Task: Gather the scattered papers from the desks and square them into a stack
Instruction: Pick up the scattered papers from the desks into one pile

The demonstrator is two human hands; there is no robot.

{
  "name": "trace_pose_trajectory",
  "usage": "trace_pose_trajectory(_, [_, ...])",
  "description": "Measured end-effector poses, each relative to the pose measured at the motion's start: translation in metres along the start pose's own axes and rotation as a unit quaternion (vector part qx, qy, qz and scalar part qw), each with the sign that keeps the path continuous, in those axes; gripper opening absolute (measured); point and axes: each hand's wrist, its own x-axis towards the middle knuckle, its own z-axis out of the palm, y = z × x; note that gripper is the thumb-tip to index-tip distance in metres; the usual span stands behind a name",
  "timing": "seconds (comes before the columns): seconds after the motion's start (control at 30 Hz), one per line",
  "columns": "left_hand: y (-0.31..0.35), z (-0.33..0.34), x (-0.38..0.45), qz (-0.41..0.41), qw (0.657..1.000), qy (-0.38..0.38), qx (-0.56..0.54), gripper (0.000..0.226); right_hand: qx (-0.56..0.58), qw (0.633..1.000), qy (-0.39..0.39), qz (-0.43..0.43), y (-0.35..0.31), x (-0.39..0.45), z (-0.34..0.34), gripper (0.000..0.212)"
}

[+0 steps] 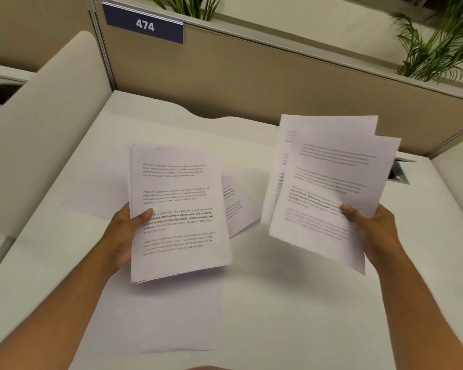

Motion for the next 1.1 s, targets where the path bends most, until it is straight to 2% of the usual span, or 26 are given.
trace_pose_trajectory(0.1, [0.000,0.015,-0.005,0.000,1.000,-0.004,0.004,0.033,0.041,0.999,0.020,-0.012,-0.006,-0.018,-0.003,0.022])
trace_pose_trajectory(0.2, [0.001,0.030,-0.012,0.000,1.000,-0.015,0.006,0.032,0.082,0.996,0.005,-0.024,-0.010,-0.039,0.009,0.022])
trace_pose_trajectory(0.4, [-0.002,0.058,-0.033,0.000,0.998,-0.067,0.000,0.038,0.070,0.993,-0.099,-0.010,0.006,-0.091,0.097,0.038])
trace_pose_trajectory(0.5, [-0.003,0.072,-0.043,0.003,0.996,-0.084,0.001,0.034,0.061,0.992,-0.115,0.008,0.008,-0.102,0.129,0.034])
trace_pose_trajectory(0.57, [-0.002,0.078,-0.048,0.000,0.997,-0.079,0.002,0.029,0.051,0.987,-0.149,0.016,0.008,-0.100,0.138,0.032])
trace_pose_trajectory(0.67, [-0.001,0.083,-0.053,-0.018,0.998,-0.056,-0.011,0.031,0.057,0.977,-0.204,0.017,0.011,-0.091,0.143,0.042])
trace_pose_trajectory(0.8, [0.001,0.083,-0.059,-0.054,0.996,-0.039,-0.053,0.063,-0.005,0.985,-0.173,-0.024,0.016,-0.079,0.153,0.056])
trace_pose_trajectory(0.9, [0.002,0.085,-0.065,0.004,1.000,-0.018,0.021,0.044,-0.029,0.983,-0.179,-0.034,0.023,-0.074,0.164,0.068])
trace_pose_trajectory(0.97, [0.001,0.085,-0.066,0.025,0.998,0.009,0.062,0.044,-0.025,0.978,-0.202,-0.035,0.025,-0.071,0.168,0.072])
trace_pose_trajectory(1.1, [0.003,0.090,-0.069,0.037,0.994,0.033,0.096,0.045,0.016,0.967,-0.254,-0.033,0.021,-0.058,0.165,0.058])
